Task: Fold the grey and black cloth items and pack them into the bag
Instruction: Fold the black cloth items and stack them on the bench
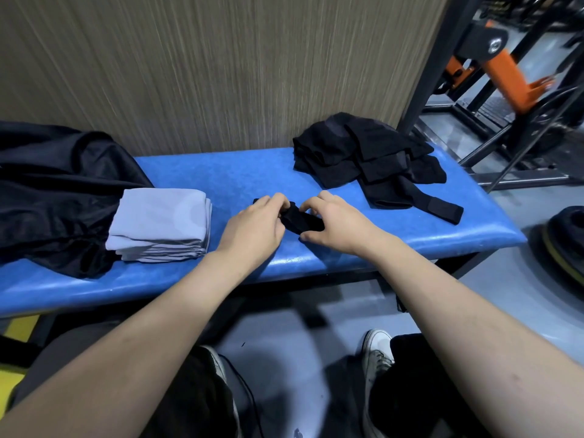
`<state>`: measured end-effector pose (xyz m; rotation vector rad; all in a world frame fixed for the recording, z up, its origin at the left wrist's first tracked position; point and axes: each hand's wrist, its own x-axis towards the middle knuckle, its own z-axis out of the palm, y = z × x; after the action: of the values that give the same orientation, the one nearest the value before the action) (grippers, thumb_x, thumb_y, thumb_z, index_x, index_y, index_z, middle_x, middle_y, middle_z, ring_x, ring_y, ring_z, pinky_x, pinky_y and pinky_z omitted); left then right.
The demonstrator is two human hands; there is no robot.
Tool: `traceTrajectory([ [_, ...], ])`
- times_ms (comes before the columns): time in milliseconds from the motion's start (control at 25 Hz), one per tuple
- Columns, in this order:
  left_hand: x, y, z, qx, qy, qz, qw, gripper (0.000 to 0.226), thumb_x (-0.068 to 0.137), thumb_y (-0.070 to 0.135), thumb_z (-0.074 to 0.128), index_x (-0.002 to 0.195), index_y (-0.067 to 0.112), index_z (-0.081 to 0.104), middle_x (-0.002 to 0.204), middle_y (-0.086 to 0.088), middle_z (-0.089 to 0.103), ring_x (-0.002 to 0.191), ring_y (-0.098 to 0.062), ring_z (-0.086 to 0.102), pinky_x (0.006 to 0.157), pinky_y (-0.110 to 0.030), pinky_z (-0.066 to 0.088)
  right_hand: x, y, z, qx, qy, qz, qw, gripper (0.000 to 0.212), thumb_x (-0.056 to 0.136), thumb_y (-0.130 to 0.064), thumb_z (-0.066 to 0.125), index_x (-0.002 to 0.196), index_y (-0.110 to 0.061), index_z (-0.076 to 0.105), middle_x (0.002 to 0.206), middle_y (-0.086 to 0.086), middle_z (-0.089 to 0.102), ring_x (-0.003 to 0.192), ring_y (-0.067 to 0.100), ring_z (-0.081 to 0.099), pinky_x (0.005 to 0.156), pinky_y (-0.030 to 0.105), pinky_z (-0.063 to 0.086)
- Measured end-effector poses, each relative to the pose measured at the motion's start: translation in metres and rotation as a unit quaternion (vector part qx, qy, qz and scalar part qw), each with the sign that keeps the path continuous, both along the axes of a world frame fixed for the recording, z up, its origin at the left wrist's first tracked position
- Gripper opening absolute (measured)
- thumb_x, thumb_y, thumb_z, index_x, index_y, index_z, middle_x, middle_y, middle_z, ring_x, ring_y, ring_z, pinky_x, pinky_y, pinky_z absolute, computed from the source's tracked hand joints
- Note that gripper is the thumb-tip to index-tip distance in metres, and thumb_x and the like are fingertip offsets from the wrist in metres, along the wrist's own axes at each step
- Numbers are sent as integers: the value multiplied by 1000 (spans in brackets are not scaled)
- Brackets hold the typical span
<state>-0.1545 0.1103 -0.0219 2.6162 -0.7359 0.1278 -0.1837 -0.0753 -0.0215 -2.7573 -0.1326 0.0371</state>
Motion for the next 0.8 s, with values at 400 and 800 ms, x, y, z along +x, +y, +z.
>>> traceTrajectory([
  [400, 9, -1, 4, -261, 166, 16, 951, 45, 82, -6, 39, 90, 36, 55, 98, 2, 46, 81, -13, 47, 73, -25, 39, 1, 11, 3, 87, -35, 6, 996, 51, 80, -39, 77, 119, -21, 50, 122, -2, 57, 111, 19, 52, 94, 38, 46],
  [800, 8, 19, 11, -82, 94, 110, 986, 12, 86, 16, 49, 95, 23, 53, 101, 3, 47, 83, -15, 51, 74, -33, 43, 0, 20, -7, 41, -8, 49, 998, 72, 72, -48, 79, 131, -24, 46, 127, -4, 51, 115, 19, 46, 101, 38, 40],
])
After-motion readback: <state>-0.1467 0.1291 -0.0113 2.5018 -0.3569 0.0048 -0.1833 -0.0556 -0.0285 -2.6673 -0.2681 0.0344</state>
